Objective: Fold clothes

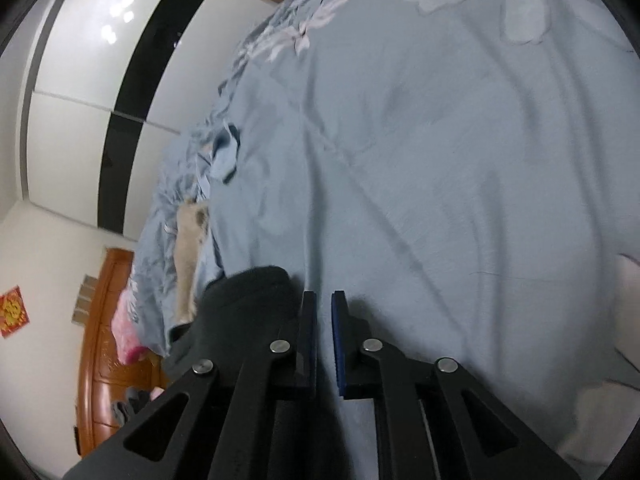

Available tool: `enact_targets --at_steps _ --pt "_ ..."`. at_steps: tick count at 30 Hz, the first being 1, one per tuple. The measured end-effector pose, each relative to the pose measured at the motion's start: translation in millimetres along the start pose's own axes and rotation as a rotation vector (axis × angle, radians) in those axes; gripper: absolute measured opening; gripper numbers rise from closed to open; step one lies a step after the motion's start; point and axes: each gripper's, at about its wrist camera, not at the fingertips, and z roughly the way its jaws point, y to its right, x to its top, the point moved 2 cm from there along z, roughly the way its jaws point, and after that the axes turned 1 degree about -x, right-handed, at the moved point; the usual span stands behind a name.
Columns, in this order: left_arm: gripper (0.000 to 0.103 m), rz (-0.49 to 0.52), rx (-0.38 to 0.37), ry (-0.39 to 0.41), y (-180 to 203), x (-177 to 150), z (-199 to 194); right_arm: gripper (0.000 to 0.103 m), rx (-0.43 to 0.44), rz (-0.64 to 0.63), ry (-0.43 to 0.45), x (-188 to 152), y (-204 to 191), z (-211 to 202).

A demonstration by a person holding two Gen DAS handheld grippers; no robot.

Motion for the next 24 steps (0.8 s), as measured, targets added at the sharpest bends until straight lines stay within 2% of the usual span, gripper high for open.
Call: enact_targets --at_steps 2,3,4,6,11,12,13,15,16,18,22,23,24 --pt "0.023 0.046 0.0 -0.024 13 -6 -2 0.009 0.009 -0.019 0.027 -5 -3 -15" --pt "0.053 0.059 0.001 -0.036 17 -8 -1 0.009 0.008 -0.034 0.033 -9 -6 -20" --pt "0.072 0.065 0.006 -0.048 20 -9 3 0.009 0.008 -0.046 0.035 -13 -7 -24" --pt "0.073 0.059 0.024 -0.074 23 -5 16 0.009 0.011 -0.06 0.028 -23 -9 -31" --pt "0.069 0.001 0.026 -0.144 18 4 47 0.009 -0.004 -0.123 -0.018 -51 -20 -34" --pt "0.058 0.003 0.027 -0.15 18 3 49 0.009 -0.011 -0.138 -0.024 -56 -22 -35" --pt "0.039 0.011 0.031 -0.153 20 3 51 0.009 -0.013 -0.145 -0.028 -60 -23 -37" --pt "0.025 0.045 0.044 -0.156 27 2 53 0.009 -0.011 -0.15 -0.035 -65 -22 -40" --pt "0.02 0.076 0.056 -0.149 32 0 52 0.009 -0.012 -0.153 -0.037 -67 -23 -40" --pt "0.017 0.116 0.071 -0.121 41 0 46 0.01 -0.019 -0.16 -0.038 -70 -26 -40" --pt "0.011 0.178 0.023 0.005 55 11 15 0.012 -0.015 -0.164 -0.037 -74 -28 -38" --pt "0.011 0.182 0.049 0.021 50 14 12 0.012 -0.014 -0.165 -0.035 -75 -28 -39" --pt "0.003 0.161 0.109 0.02 38 17 14 0.012 -0.014 -0.167 -0.032 -76 -27 -39"
